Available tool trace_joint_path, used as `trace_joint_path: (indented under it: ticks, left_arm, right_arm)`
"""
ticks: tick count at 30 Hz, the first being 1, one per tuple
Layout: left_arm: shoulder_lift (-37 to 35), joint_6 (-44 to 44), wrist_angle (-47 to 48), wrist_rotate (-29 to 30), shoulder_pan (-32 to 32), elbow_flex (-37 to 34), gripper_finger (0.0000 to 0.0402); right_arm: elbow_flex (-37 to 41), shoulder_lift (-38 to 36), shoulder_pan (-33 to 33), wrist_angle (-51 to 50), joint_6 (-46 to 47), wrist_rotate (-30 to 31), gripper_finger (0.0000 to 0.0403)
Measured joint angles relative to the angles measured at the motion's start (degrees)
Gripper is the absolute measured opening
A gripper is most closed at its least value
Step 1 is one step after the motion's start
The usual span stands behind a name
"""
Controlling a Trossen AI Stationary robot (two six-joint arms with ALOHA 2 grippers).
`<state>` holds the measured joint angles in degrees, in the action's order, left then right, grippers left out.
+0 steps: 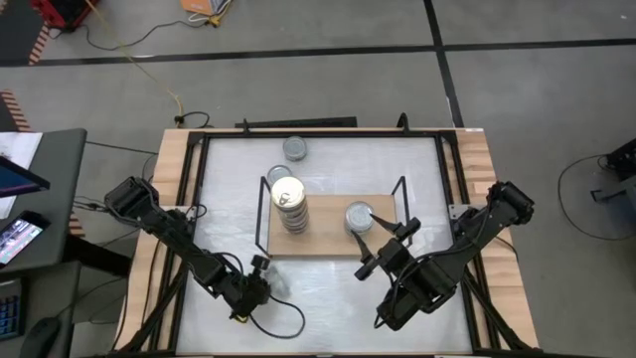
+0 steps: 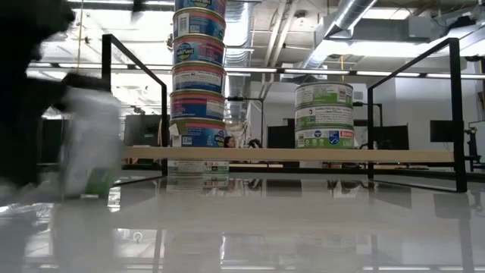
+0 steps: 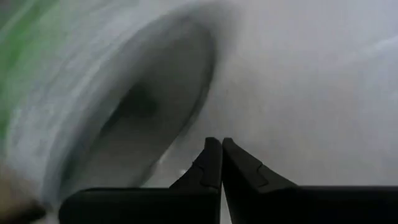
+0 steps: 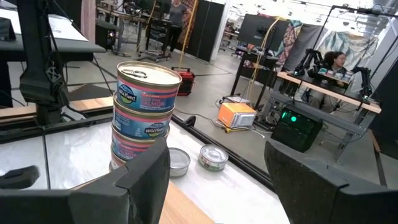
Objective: Stack canned seafood by type on shelf
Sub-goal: Stack the green tuna can on top of the green tuna can on the shelf
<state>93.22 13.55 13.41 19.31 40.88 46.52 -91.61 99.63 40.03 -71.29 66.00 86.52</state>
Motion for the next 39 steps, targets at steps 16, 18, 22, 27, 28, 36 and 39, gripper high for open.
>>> trace_joint_path:
  ticks: [16, 18, 22, 27, 28, 36, 39]
  left_arm:
    - [-2.47, 22.26, 2.86, -14.77, 0.47, 7.44, 0.0]
    - [-2.7, 27.86, 3.45, -14.04, 1.68, 8.97, 0.0]
    - [-1.15, 36.38, 2.85, -9.6, 5.48, 9.84, 0.0001]
    - [1.62, 42.28, 1.54, -0.6, 8.99, 9.6, 0.0048]
    - [2.25, 44.49, 1.38, 1.25, 9.33, 9.6, 0.0062]
    - [7.57, 54.52, 1.07, 5.68, 8.9, 9.58, 0.0199]
    - [8.29, 57.6, 1.51, 9.34, 8.25, 9.58, 0.024]
  right_arm:
    - [-0.02, 0.0, 0.0, 0.09, 0.02, -1.25, 0.029]
    - [-0.02, 0.0, 0.0, 0.07, 0.02, -1.25, 0.029]
    - [-0.02, 0.0, 0.0, -0.11, -0.04, -1.27, 0.029]
    - [-0.02, 0.0, 0.0, -0.26, -0.46, -1.29, 0.029]
    - [-0.02, 0.0, 0.0, -0.28, -0.48, -1.29, 0.029]
    - [-0.02, 0.0, -0.85, -0.28, -4.9, -0.48, 0.029]
    - [-0.02, -0.19, -1.65, -0.32, -8.65, 2.0, 0.029]
